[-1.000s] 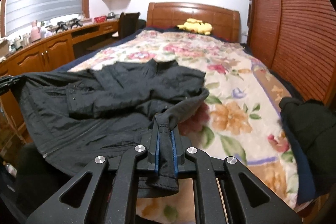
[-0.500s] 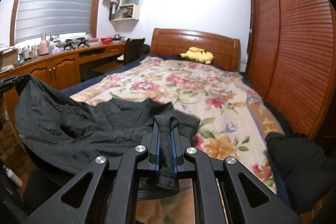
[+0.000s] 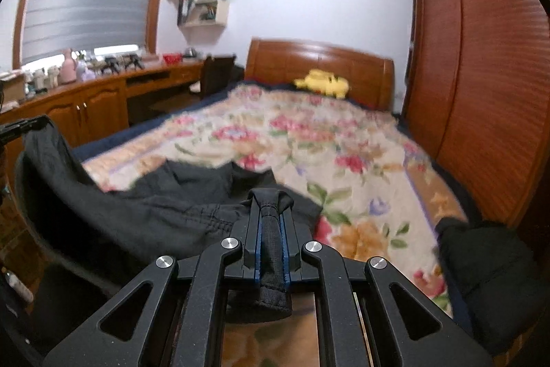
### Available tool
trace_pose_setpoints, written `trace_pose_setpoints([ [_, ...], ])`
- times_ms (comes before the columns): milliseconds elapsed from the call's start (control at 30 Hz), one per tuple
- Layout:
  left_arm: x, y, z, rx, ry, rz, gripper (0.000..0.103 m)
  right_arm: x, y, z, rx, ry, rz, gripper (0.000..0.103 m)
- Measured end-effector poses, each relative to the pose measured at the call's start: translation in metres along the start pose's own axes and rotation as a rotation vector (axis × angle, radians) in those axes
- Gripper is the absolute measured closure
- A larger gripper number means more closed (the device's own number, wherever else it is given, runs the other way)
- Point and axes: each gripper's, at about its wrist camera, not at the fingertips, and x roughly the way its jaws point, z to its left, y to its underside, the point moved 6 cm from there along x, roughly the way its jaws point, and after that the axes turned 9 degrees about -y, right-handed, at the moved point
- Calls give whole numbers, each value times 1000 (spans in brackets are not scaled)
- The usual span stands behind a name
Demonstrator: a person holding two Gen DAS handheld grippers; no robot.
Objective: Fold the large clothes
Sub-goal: 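Lift the hem with both grippers and fold it toward the collar, then lower the hem onto the collar and open both grippers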
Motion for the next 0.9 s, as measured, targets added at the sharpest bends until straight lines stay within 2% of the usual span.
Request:
trace_pose_setpoints([
  [167, 54, 1, -1, 15, -23, 49, 100, 41, 12, -19, 19, 14, 61, 97],
  [433, 149, -17, 0, 23, -43, 88, 100, 107, -7, -52, 4, 39, 67, 97],
  [533, 188, -5, 0, 36, -44, 142, 100, 140, -1, -60, -15, 36, 101, 97],
  [733, 260, 42, -1, 67, -40, 272, 100, 214, 48, -71, -89, 3, 239, 97],
  [800, 277, 46, -1, 56, -30, 290, 100, 229, 55, -80, -62, -12, 242, 97],
  [900, 295, 37, -2, 45, -24, 281, 100, 243, 50, -92, -21, -27, 222, 97],
])
